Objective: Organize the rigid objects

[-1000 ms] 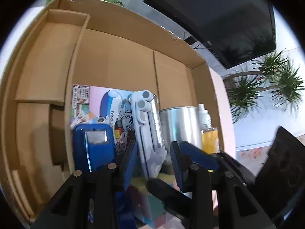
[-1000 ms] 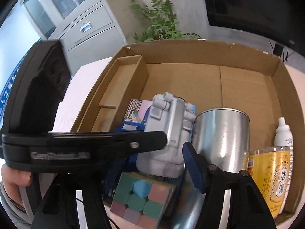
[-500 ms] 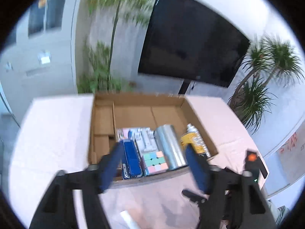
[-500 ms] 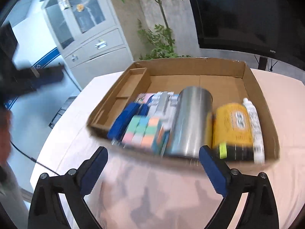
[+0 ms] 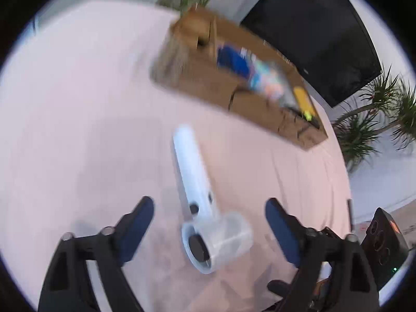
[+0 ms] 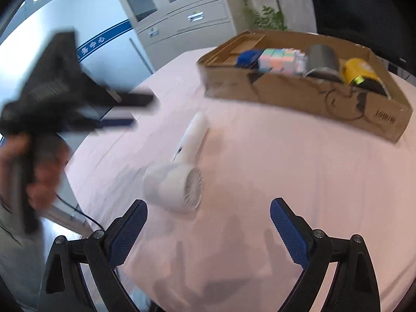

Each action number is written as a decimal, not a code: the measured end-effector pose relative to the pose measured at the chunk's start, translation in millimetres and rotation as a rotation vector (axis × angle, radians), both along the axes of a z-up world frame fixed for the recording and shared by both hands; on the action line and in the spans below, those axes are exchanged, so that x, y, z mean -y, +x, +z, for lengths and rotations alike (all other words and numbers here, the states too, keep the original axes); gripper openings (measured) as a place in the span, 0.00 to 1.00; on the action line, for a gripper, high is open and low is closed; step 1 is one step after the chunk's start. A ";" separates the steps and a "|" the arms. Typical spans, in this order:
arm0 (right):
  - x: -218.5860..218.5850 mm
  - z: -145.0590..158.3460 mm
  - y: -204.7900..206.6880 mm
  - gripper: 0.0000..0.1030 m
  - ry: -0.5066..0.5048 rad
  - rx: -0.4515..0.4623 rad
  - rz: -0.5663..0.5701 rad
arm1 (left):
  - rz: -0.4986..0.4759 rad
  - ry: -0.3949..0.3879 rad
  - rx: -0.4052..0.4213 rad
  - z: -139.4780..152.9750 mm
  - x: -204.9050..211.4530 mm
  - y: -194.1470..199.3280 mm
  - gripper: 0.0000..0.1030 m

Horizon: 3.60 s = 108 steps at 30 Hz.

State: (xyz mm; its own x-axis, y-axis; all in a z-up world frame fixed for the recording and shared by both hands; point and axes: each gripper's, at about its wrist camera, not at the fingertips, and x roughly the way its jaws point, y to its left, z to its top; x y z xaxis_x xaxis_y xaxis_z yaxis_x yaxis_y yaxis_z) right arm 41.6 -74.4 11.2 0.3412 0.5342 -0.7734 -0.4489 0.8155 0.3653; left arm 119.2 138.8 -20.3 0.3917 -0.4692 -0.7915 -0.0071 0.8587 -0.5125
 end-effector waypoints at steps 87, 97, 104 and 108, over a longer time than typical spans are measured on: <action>6.9 44.6 166.1 0.99 -0.189 0.231 -0.310 | 0.175 0.499 0.568 133.5 26.8 44.8 0.99; 98.2 46.2 71.8 0.99 -0.242 0.263 -0.456 | 0.091 0.441 0.595 122.9 126.6 -17.2 0.99; 129.2 62.3 31.6 0.99 -0.227 0.298 -0.503 | 0.098 0.457 0.599 127.0 150.9 -33.5 0.99; 131.9 66.1 26.0 0.99 -0.221 0.302 -0.516 | 0.099 0.490 0.593 123.8 157.1 -34.0 0.99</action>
State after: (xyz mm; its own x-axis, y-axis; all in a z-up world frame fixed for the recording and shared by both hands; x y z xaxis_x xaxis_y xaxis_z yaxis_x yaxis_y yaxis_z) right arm 67.5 -206.3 77.2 0.7326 0.0811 -0.6758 -0.0346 0.9960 0.0821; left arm 85.1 -18.3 103.4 0.8364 -0.0604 -0.5448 0.0610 0.9980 -0.0169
